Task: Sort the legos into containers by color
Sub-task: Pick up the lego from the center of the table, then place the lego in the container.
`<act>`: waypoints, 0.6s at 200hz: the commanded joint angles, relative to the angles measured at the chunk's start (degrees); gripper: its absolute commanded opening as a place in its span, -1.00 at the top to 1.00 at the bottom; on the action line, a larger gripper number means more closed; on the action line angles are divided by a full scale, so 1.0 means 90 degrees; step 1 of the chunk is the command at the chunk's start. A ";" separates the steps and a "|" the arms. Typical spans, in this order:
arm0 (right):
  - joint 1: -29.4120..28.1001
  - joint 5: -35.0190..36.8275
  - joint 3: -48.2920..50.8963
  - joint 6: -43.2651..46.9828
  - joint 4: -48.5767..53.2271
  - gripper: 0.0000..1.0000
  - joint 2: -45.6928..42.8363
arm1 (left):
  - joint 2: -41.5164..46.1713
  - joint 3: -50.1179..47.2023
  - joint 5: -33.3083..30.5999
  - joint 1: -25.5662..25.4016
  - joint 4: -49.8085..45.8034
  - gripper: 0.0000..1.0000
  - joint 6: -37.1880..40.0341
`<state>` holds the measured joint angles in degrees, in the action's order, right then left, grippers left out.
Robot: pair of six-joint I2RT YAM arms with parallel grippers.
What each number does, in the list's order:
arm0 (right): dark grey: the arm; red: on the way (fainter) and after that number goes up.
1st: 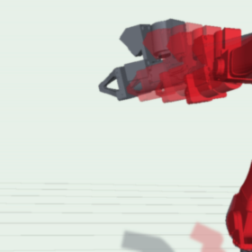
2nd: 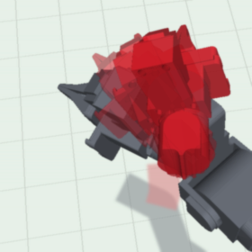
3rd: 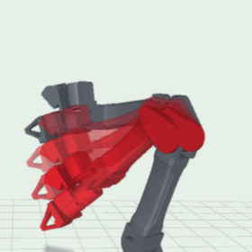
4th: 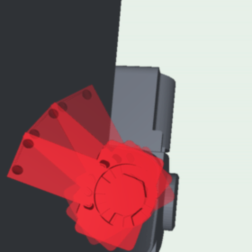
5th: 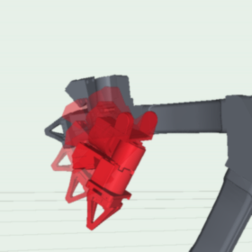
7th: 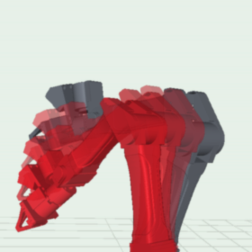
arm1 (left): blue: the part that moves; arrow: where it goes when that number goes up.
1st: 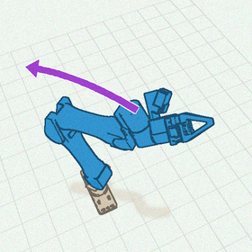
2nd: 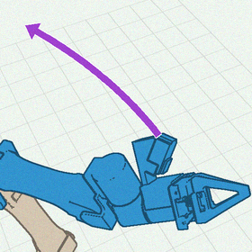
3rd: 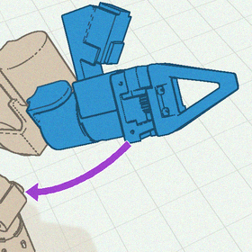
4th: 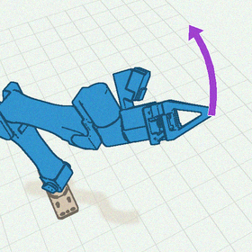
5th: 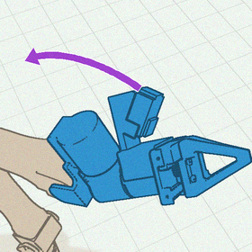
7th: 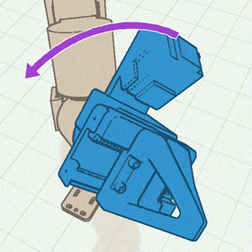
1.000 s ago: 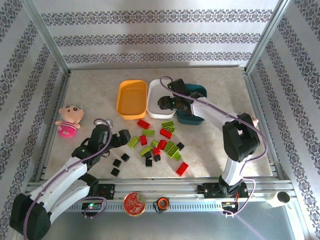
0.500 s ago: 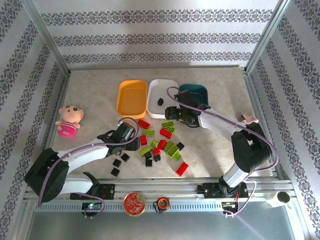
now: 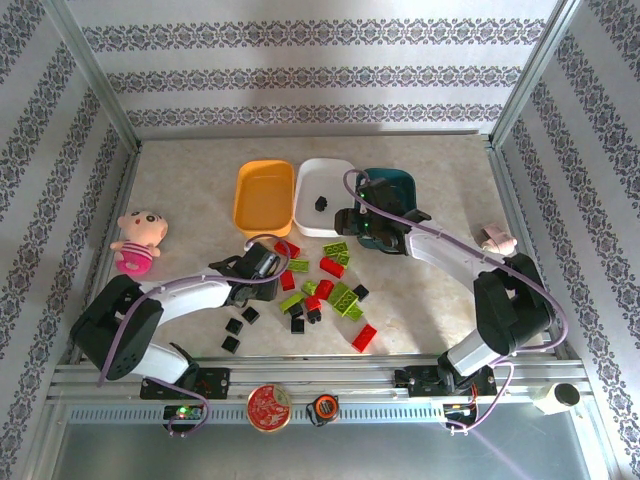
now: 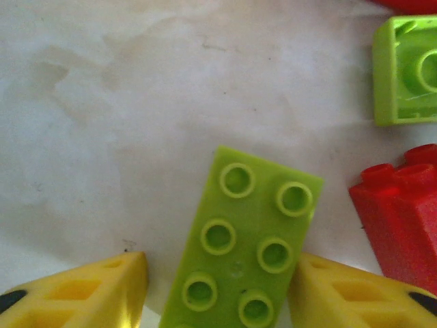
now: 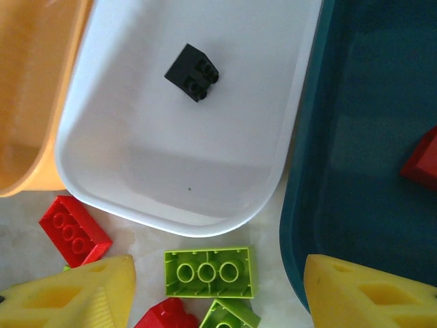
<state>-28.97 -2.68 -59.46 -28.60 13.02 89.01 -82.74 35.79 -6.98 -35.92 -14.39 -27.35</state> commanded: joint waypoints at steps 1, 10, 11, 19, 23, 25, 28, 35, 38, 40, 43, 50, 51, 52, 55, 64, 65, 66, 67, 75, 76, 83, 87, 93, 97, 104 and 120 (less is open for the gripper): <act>0.0065 0.0008 0.0112 -0.0103 -0.0053 -0.33 -0.0296 | -0.0162 0.0058 0.0229 -0.0057 0.0268 0.04 0.0100; 0.0060 0.0008 0.0162 -0.0128 -0.0055 -0.33 -0.0352 | -0.0097 0.0056 0.0231 -0.0054 0.0276 0.14 0.0074; 0.0057 0.0001 0.0167 -0.0130 -0.0057 -0.33 -0.0360 | -0.0091 0.0052 0.0235 -0.0053 0.0274 0.14 0.0077; 0.0065 -0.0005 0.0215 -0.0142 -0.0050 -0.33 -0.0410 | 0.0002 0.0056 0.0230 -0.0052 0.0276 0.22 0.0065; 0.0065 0.0006 0.0234 -0.0141 -0.0050 -0.33 -0.0448 | 0.0065 0.0056 0.0221 -0.0053 0.0271 0.26 0.0056; 0.0067 0.0020 0.0250 -0.0142 -0.0055 -0.33 -0.0472 | 0.0095 0.0061 0.0210 -0.0052 0.0269 0.28 0.0060; 0.0065 0.0024 0.0276 -0.0151 -0.0053 -0.33 -0.0500 | 0.0156 0.0069 0.0201 -0.0048 0.0257 0.32 0.0055; 0.0065 0.0038 0.0349 -0.0169 -0.0074 -0.33 -0.0564 | 0.0311 0.0097 0.0160 -0.0037 0.0235 0.38 0.0068; 0.0074 0.0049 0.0384 -0.0175 -0.0077 -0.33 -0.0596 | 0.0373 0.0113 0.0145 -0.0033 0.0219 0.40 0.0076; 0.0075 0.0052 0.0403 -0.0180 -0.0079 -0.33 -0.0628 | 0.0440 0.0136 0.0127 -0.0032 0.0207 0.41 0.0084; 0.0075 0.0054 0.0431 -0.0186 -0.0080 -0.33 -0.0653 | 0.0520 0.0169 0.0110 -0.0020 0.0191 0.42 0.0094; 0.0075 0.0063 0.0493 -0.0191 -0.0098 -0.33 -0.0734 | 0.0704 0.0259 0.0058 0.0013 0.0139 0.44 0.0125; 0.0075 0.0063 0.0498 -0.0196 -0.0098 -0.33 -0.0747 | 0.0730 0.0270 0.0056 0.0020 0.0132 0.44 0.0127; 0.0079 0.0063 0.0511 -0.0199 -0.0098 -0.33 -0.0758 | 0.0762 0.0285 0.0045 0.0023 0.0128 0.44 0.0128; 0.0075 0.0068 0.0536 -0.0201 -0.0095 -0.33 -0.0798 | 0.0836 0.0335 0.0030 0.0048 0.0118 0.45 0.0147; 0.0080 0.0082 0.0630 -0.0207 -0.0099 -0.33 -0.0904 | 0.1049 0.0503 -0.0027 0.0143 0.0104 0.47 0.0212; 0.0077 0.0082 0.0645 -0.0209 -0.0104 -0.33 -0.0919 | 0.1068 0.0514 -0.0036 0.0153 0.0104 0.47 0.0224; 0.0076 0.0082 0.0652 -0.0215 -0.0101 -0.33 -0.0927 | 0.1088 0.0544 -0.0045 0.0163 0.0105 0.47 0.0235; 0.0075 0.0087 0.0666 -0.0218 -0.0110 -0.33 -0.0936 | 0.1112 0.0569 -0.0054 0.0178 0.0105 0.48 0.0246; 0.0075 0.0093 0.0764 -0.0230 -0.0123 -0.33 -0.1023 | 0.1207 0.0756 -0.0101 0.0281 0.0133 0.48 0.0320; 0.0075 0.0093 0.0780 -0.0235 -0.0125 -0.33 -0.1033 | 0.1211 0.0792 -0.0112 0.0305 0.0138 0.48 0.0327; 0.0075 0.0087 0.0865 -0.0258 -0.0133 -0.33 -0.1110 | 0.1211 0.0994 -0.0096 0.0434 0.0186 0.48 0.0379; 0.0075 0.0091 0.0921 -0.0263 -0.0152 -0.33 -0.1150 | 0.1191 0.1123 -0.0065 0.0515 0.0220 0.48 0.0399; 0.0075 0.0089 0.1011 -0.0277 -0.0163 -0.33 -0.1199 | 0.1114 0.1297 0.0006 0.0638 0.0283 0.48 0.0420; 0.0075 0.0101 0.1064 -0.0275 -0.0161 -0.33 -0.1243 | 0.1037 0.1423 0.0047 0.0732 0.0337 0.48 0.0431; 0.0074 0.0111 0.1152 -0.0278 -0.0157 -0.33 -0.1294 | 0.0866 0.1644 0.0113 0.0894 0.0422 0.49 0.0430; 0.0076 0.0124 0.1361 -0.0280 -0.0129 -0.33 -0.1423 | 0.0296 0.2120 0.0342 0.1303 0.0604 0.50 0.0360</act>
<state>-28.97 -2.55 -49.95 -30.13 12.34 78.30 -74.63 49.95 -6.02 -28.82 -12.12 -25.43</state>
